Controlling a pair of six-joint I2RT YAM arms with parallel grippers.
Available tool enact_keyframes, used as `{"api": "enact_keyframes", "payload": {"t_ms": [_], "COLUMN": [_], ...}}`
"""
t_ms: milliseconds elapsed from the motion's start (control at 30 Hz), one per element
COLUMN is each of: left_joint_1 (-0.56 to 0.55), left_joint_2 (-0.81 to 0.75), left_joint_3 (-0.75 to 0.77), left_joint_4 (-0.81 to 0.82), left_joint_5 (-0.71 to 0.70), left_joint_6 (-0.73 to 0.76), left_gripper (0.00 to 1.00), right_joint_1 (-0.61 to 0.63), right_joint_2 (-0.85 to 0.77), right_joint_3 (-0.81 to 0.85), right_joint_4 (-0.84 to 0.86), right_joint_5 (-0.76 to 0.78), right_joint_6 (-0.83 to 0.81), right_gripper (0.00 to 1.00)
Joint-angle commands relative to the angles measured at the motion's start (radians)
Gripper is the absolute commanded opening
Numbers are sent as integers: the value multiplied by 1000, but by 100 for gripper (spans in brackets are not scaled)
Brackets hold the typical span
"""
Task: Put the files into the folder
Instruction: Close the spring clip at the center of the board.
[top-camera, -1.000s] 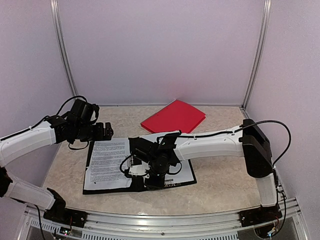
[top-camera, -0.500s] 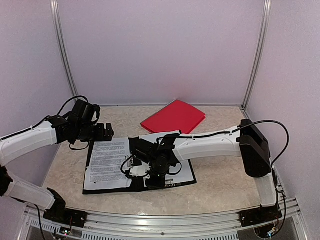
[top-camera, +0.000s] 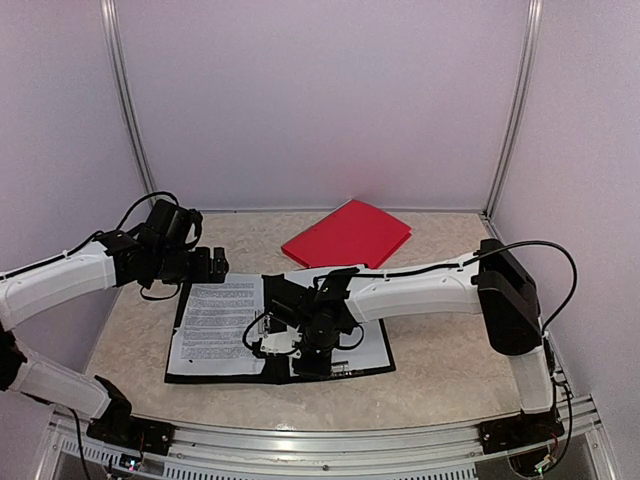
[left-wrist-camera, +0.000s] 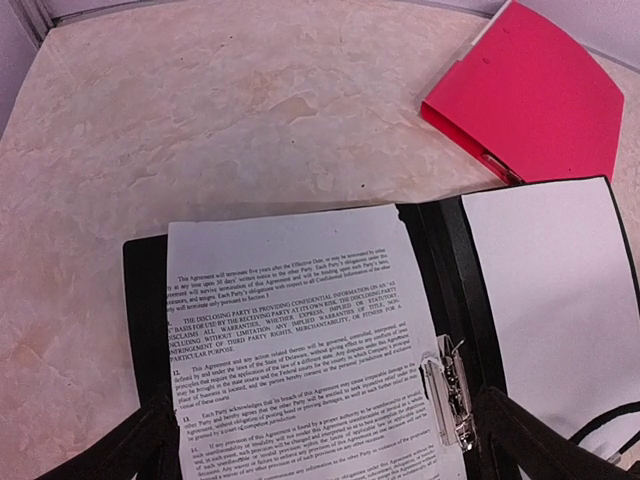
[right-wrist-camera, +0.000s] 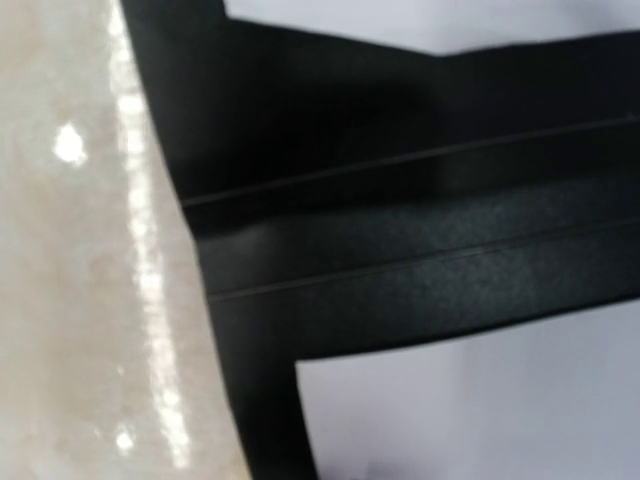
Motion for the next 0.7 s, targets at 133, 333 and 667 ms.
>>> {"api": "enact_keyframes", "payload": {"t_ms": [133, 333, 667], "left_joint_1": [-11, -13, -19], "left_joint_2": [26, 40, 48], "left_joint_3": [32, 37, 45], "left_joint_4": [-11, -13, -20], "left_joint_5": [-2, -4, -6], "left_joint_6": [13, 13, 13], "left_gripper": [99, 99, 99], "right_joint_1": [-11, -11, -11], "right_joint_2": [-74, -117, -179], "right_joint_3": [-40, -62, -121], "right_joint_4": [-21, -13, 4], "right_joint_5": [42, 48, 64], "right_joint_6": [16, 28, 48], "right_gripper": [7, 7, 7]}}
